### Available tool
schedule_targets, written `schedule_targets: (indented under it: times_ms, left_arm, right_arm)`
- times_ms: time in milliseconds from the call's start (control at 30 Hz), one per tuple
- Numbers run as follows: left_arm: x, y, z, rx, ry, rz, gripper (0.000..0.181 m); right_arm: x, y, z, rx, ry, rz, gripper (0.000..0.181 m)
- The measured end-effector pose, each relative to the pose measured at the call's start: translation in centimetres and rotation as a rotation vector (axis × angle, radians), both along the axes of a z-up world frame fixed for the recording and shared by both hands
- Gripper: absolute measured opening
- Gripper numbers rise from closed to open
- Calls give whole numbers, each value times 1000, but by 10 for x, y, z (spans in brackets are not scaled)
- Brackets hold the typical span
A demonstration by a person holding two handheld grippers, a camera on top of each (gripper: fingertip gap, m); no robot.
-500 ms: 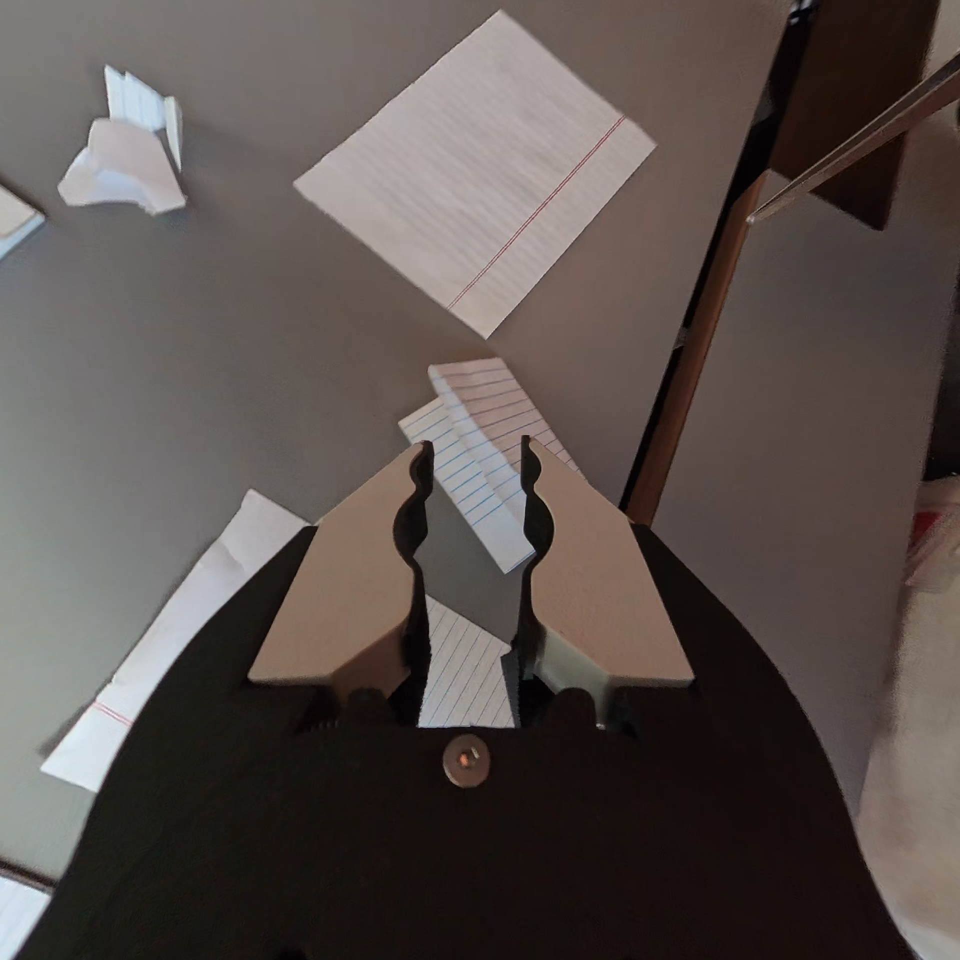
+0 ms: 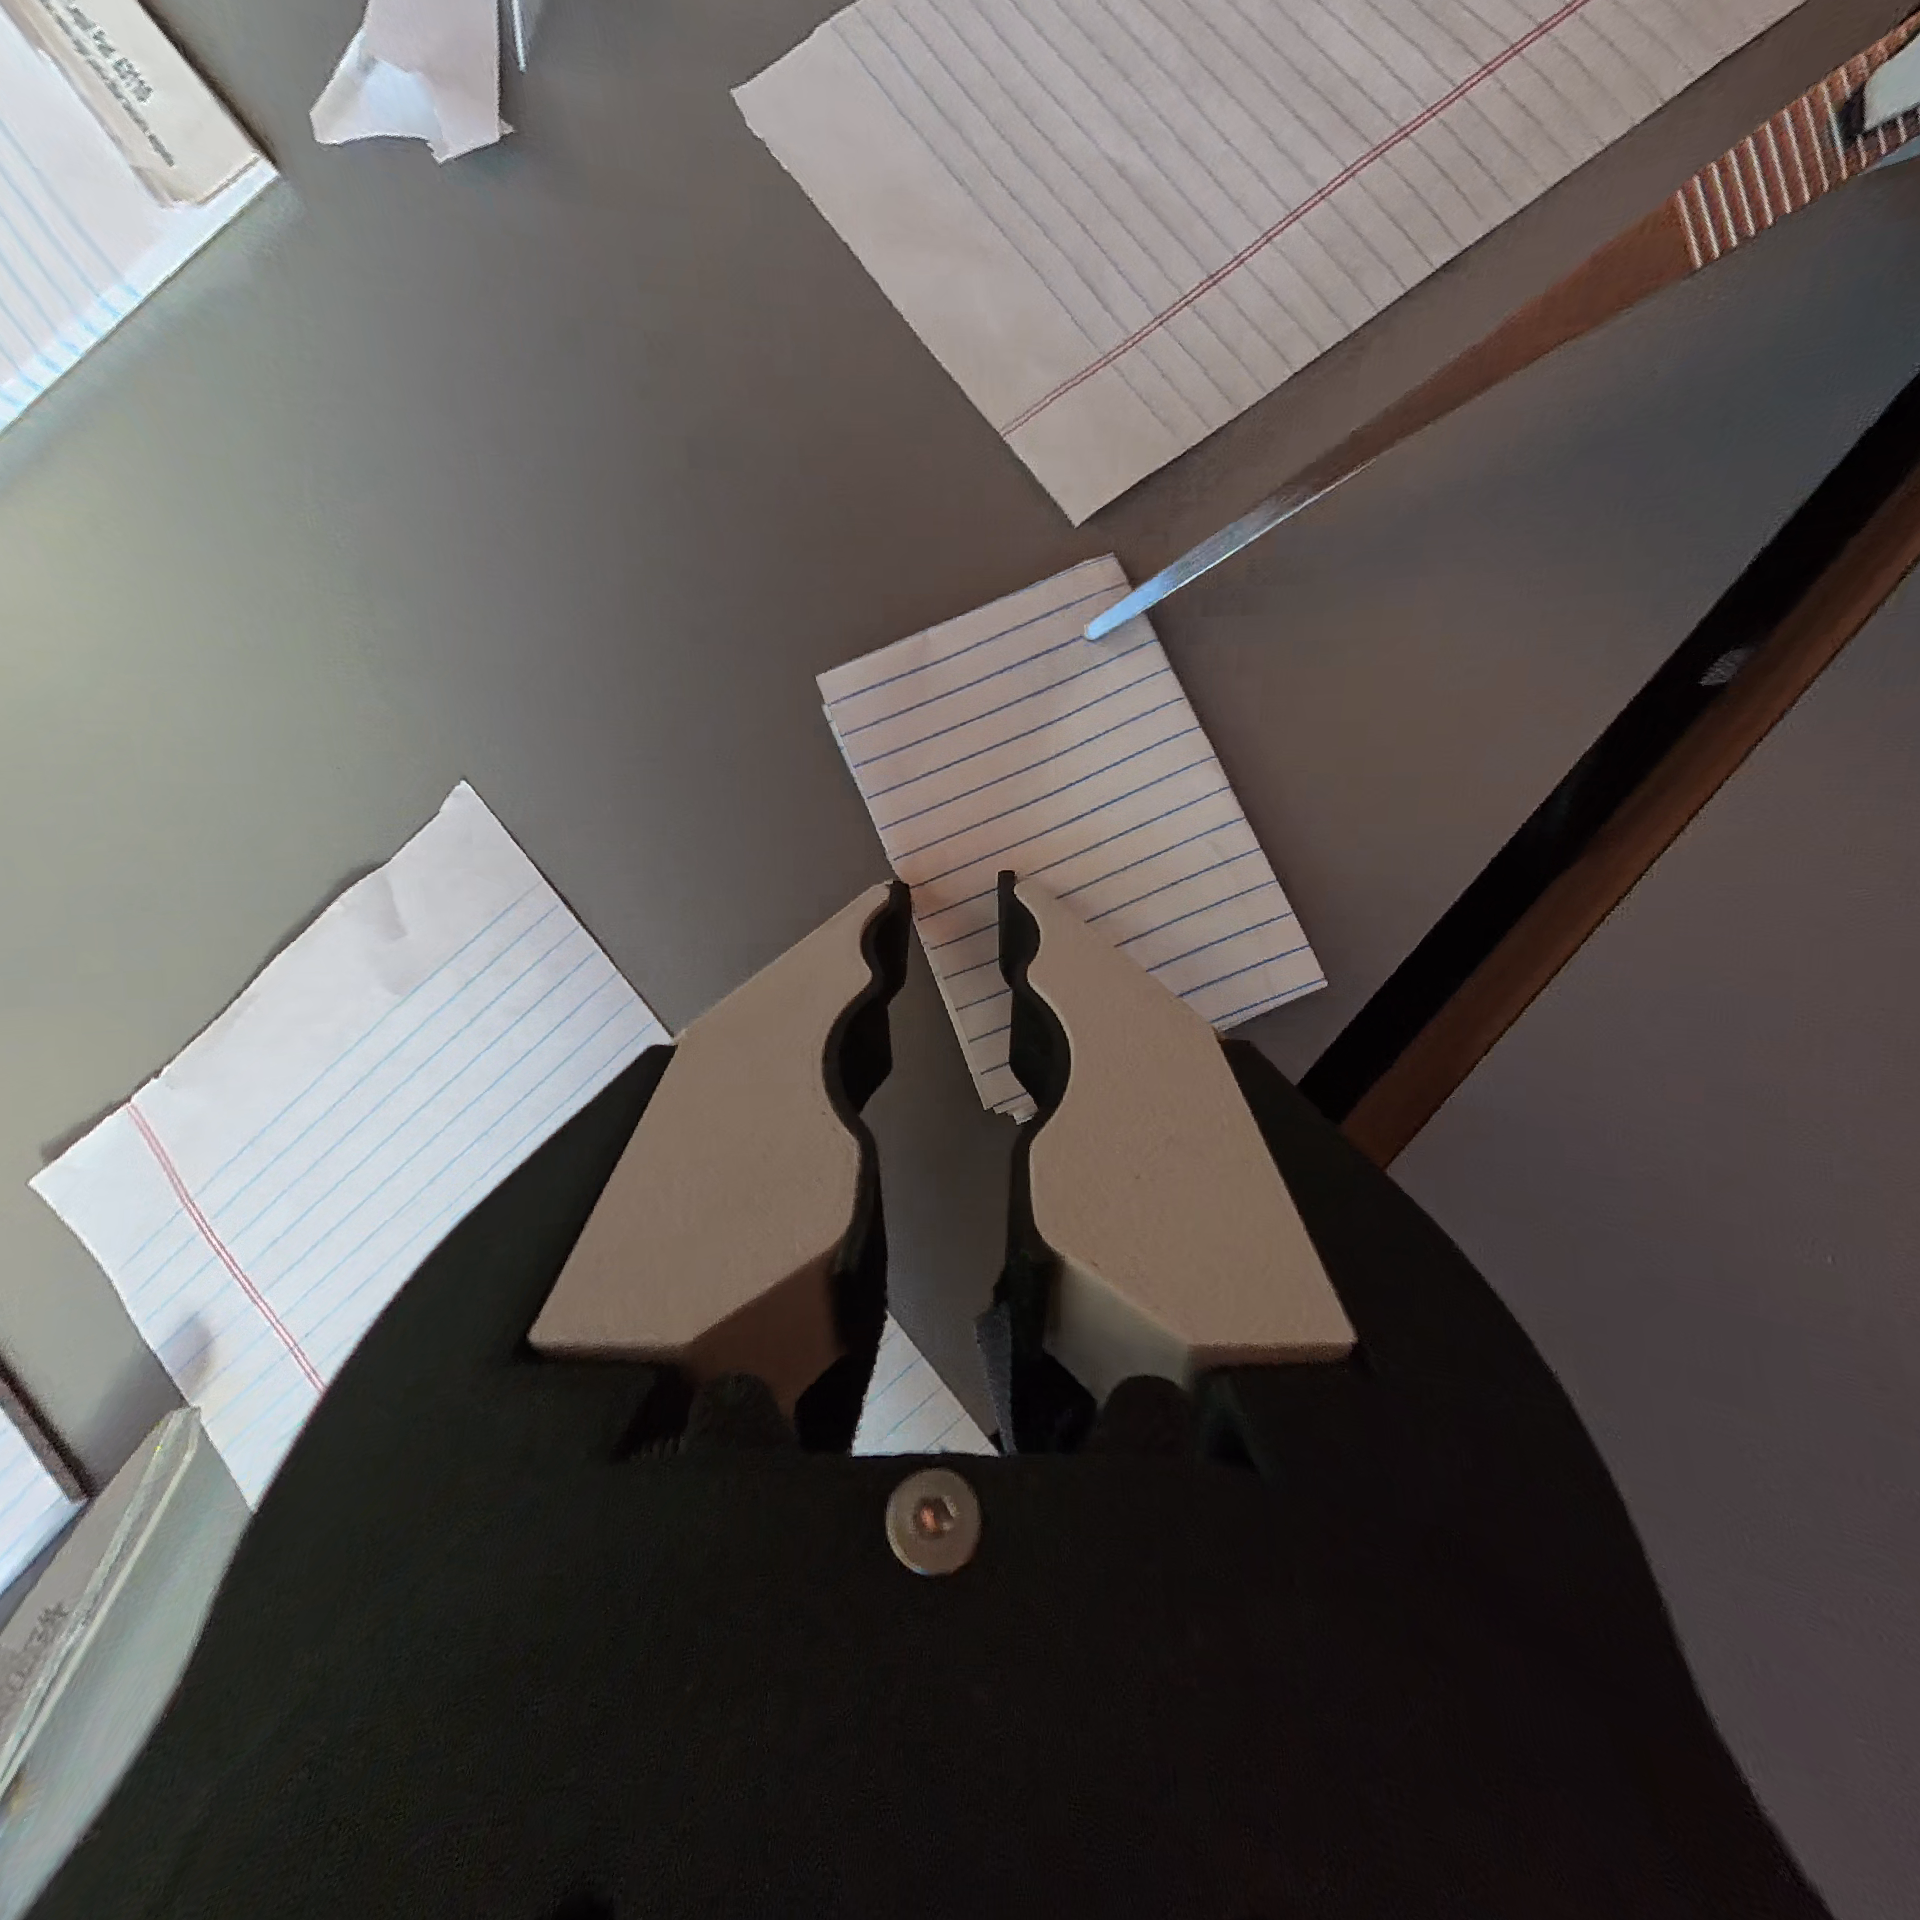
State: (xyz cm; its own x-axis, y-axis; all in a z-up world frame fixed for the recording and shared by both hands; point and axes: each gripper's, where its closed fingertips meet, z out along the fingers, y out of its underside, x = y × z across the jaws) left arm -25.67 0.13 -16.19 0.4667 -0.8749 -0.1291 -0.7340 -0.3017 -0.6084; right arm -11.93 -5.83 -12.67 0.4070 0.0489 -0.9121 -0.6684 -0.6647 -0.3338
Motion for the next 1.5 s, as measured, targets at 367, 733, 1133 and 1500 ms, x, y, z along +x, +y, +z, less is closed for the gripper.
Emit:
schedule_targets:
  times_ms: [367, 733, 1133, 1500]
  left_arm:
    - [11, -7, 8, 40, -51, 17, 16]
    - [32, -21, 1, -132, -38, -501, 17]
    - [39, -18, -1, -56, -62, -472, 15]
    - [55, -23, 17, 9, -137, -527, 36]
  right_arm:
    - [10, 1, -9, -14, 44, -14, 11]
    - [7, 1, -1, 42, 37, -12, 11]
    - [203, -145, 346, 1062, -166, -319, 11]
    - [276, -307, 481, 1395, -532, -661, 12]
